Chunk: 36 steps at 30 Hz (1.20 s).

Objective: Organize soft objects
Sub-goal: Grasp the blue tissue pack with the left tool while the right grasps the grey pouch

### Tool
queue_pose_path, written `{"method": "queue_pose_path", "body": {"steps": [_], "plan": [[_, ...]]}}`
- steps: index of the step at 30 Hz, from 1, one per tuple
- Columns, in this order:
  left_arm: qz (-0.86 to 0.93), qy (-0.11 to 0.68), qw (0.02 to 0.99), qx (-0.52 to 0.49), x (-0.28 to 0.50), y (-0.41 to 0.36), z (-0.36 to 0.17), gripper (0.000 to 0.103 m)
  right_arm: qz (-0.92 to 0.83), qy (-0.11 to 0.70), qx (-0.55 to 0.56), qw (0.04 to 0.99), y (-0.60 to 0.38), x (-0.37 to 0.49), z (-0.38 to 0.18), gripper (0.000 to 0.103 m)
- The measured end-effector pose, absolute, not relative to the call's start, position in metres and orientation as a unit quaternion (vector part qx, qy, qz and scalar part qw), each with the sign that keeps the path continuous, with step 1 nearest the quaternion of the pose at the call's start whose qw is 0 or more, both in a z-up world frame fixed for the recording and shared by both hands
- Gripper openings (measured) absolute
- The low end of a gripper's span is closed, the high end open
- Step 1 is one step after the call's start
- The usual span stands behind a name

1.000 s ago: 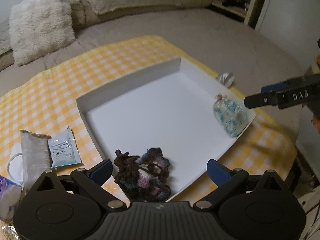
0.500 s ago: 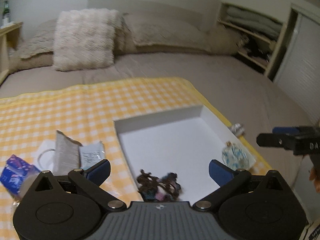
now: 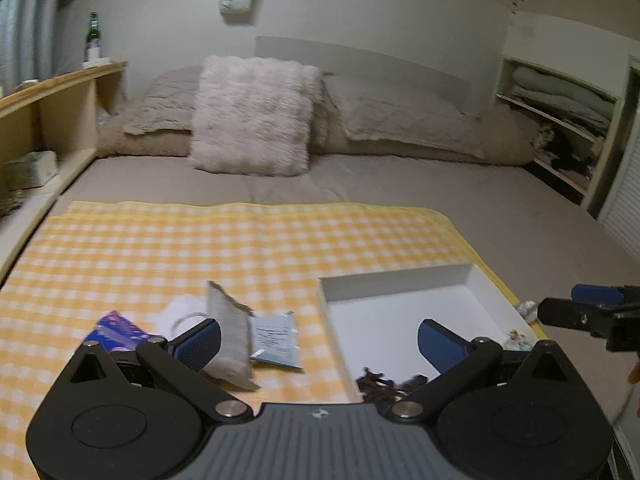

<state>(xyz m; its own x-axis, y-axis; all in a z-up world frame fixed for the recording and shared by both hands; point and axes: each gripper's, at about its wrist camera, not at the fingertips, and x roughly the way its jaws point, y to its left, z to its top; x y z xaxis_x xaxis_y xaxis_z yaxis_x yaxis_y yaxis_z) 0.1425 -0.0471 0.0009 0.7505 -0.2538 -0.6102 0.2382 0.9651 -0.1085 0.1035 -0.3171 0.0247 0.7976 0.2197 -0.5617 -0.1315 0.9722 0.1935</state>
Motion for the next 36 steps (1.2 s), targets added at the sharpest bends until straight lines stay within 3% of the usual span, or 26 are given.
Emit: {"method": "queue_pose_path", "body": {"steps": [25, 36], "plan": [[0.009, 0.302, 0.952, -0.045, 0.143, 0.068, 0.011, 0.103, 0.155, 0.291, 0.064, 0.942, -0.196, 0.155, 0.025, 0.103], [0.046, 0.358, 0.931, -0.051, 0.182, 0.102, -0.023, 0.103, 0.154, 0.312, 0.076, 0.935, -0.155, 0.21, 0.0, 0.103]]}}
